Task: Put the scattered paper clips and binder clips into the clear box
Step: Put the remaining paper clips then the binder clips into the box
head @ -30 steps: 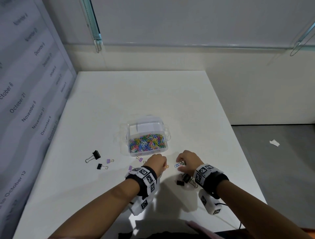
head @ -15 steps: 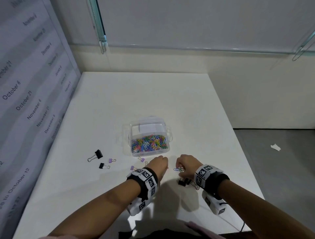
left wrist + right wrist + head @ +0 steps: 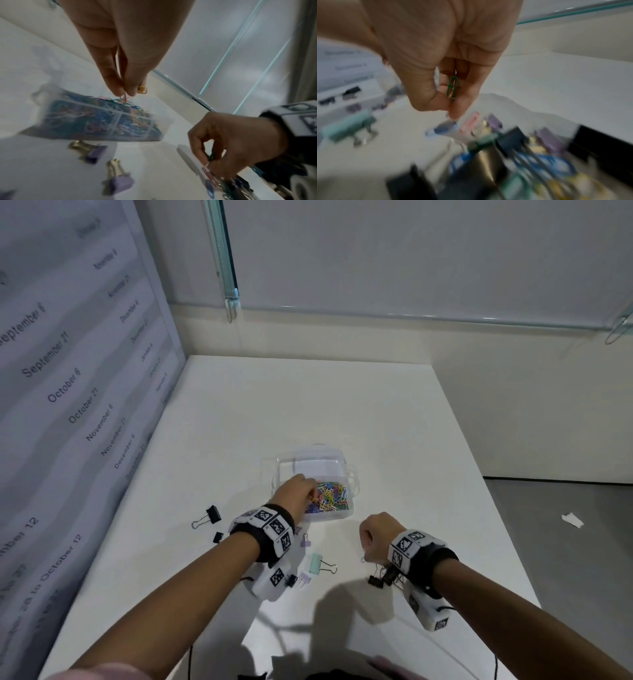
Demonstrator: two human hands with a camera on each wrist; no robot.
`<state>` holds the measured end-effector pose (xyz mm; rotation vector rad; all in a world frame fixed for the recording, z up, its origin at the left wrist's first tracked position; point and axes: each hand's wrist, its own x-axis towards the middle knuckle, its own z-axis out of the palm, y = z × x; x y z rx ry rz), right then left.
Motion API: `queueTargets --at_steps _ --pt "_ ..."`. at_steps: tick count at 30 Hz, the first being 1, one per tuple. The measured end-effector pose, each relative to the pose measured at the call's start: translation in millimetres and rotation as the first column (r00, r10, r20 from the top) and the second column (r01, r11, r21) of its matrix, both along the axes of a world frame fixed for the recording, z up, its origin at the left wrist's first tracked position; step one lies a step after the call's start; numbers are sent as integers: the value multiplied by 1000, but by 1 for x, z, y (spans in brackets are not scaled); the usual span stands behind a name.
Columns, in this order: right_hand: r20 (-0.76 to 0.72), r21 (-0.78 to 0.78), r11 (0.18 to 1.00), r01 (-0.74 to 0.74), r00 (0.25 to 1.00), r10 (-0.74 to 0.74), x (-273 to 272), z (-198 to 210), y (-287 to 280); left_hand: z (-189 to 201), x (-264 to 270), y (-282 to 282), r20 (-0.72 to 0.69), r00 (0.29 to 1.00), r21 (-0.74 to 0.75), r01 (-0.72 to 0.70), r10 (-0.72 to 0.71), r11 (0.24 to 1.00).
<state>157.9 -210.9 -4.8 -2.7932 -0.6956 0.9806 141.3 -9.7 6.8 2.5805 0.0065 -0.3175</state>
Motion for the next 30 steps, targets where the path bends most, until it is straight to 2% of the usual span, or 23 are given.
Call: queueTargets --at_steps 6,9,12,14,18,22,30 --pt "79 316 943 108 987 -140 29 45 27 -8 -4 17 24 994 -1 -108 108 994" --pt "138 418 901 118 972 -192 41 59 30 -2 -7 3 80 996 -11 -35 35 999" --pt "117 369 917 147 972 -203 40 58 14 5 -12 -22 67 993 -41 99 -96 994" --pt "73 276 950 149 982 -176 31 53 -4 0 -17 -39 -6 982 -72 186 -187 980" --pt "-14 158 971 179 984 -179 2 37 -43 -21 -24 -64 -143 942 -34 302 -304 953" --pt "-13 76 976 203 979 -202 -14 15 -73 -34 -24 -82 -224 916 -16 339 -334 941" --pt "2 87 986 141 990 -142 -19 -1 -84 -45 -21 -99 -181 913 -55 361 -365 931"
